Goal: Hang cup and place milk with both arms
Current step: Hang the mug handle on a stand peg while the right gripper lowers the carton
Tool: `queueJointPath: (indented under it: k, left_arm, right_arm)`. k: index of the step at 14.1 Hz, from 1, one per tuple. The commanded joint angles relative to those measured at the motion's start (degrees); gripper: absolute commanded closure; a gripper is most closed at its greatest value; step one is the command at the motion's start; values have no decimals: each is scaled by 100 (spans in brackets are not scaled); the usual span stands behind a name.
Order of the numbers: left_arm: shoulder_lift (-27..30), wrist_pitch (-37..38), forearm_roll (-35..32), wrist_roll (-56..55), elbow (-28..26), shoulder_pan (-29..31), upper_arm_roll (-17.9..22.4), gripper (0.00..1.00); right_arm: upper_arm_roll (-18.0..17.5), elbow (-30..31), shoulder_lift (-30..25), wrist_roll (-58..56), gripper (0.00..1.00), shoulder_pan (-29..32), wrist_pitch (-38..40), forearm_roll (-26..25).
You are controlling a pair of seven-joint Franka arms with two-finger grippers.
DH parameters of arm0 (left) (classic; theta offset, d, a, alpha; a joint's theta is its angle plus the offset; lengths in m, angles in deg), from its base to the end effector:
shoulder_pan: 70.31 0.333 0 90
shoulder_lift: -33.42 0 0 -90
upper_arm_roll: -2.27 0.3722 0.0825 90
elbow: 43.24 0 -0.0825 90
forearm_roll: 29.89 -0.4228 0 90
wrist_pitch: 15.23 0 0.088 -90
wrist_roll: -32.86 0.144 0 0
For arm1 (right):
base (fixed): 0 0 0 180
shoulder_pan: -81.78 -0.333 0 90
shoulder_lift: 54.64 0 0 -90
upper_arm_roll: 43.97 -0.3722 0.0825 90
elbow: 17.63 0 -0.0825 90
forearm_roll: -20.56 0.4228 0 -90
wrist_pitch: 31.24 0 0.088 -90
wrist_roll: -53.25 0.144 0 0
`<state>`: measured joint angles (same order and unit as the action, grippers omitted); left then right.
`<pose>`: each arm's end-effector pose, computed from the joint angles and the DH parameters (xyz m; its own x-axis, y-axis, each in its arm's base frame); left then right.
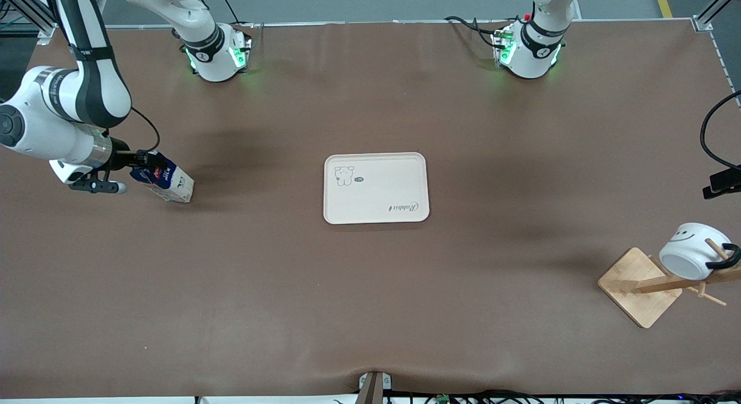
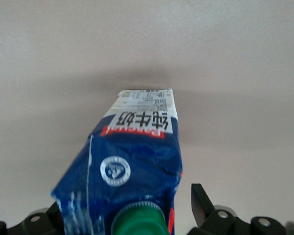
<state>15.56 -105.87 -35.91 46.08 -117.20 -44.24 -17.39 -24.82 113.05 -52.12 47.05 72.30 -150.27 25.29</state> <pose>0.6875 0.1305 0.5950 0.9945 -0.1048 -0.0037 -0.1048 -0.9945 -0.0009 0.5076 -0.0797 0.3121 0.9665 -0.0990 -0.2367 -0.1191 -0.9903 -0.0718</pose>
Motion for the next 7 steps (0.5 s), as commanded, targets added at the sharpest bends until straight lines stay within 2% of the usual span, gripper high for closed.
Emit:
queueJointPath:
  k: [1,3,4,6,7]
  left_arm:
    - [91,387,-144,-3,-30,-128,-28,0]
    - [73,363,-224,-21,-13,-242,-2,0]
    - [73,276,-276,-38,-21,-504,146,0]
    - [143,169,-216,-47,-48,-1250,1022,0]
    - [178,100,-215,-56,-57,-1436,1200,0]
  right_arm:
    - [-17,-218,-23,83,0,-2,300,-77]
    - [-25,-411,-23,118,0,-28,554,-69]
    - [-25,-603,-6,127,0,-45,747,-60]
    - [-34,-1042,152,101,0,-98,950,-25]
    - [-34,-1323,179,118,0,-151,1047,-16]
